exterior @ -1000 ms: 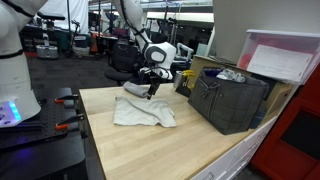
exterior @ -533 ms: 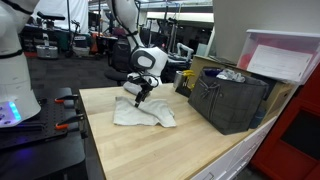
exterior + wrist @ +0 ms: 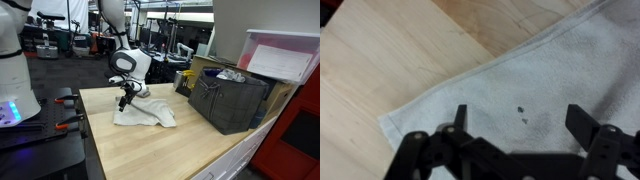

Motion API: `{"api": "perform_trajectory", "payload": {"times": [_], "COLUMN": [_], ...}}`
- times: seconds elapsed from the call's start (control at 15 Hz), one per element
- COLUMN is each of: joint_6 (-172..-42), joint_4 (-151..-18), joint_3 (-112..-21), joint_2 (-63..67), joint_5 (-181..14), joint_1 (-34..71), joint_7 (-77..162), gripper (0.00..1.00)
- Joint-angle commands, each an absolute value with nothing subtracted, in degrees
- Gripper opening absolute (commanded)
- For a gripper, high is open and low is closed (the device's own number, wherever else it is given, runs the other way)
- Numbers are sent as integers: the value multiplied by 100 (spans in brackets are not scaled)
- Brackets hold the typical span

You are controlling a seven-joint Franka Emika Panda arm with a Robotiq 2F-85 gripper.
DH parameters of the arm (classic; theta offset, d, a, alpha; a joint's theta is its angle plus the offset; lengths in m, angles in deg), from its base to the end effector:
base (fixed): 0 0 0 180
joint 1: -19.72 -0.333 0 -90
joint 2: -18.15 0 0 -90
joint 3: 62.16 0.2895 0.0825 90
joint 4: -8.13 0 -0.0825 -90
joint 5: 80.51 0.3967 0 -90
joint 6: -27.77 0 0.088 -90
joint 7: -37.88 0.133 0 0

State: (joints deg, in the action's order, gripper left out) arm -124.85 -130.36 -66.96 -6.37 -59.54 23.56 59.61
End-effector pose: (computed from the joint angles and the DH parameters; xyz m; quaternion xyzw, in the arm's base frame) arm 0.4450 -0.0799 0.0608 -0.9032 0.4174 0.0910 0.0414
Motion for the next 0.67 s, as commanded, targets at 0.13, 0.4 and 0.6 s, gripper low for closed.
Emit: {"api": "perform_trajectory", "payload": {"times": [0.13,0.4,0.6], "joint_6": [-12321,-12199,-12215], "joint_4": [-12974,-12565,-12506], "joint_3": [-6980,-7348,-7300], "joint_2": [-610,-861,-962], "joint_5": [-6244,-6691,-6617], "joint_1": [2144,1775,1765], "joint_7": [6505,7429,7713], "gripper": [100,100,100]}}
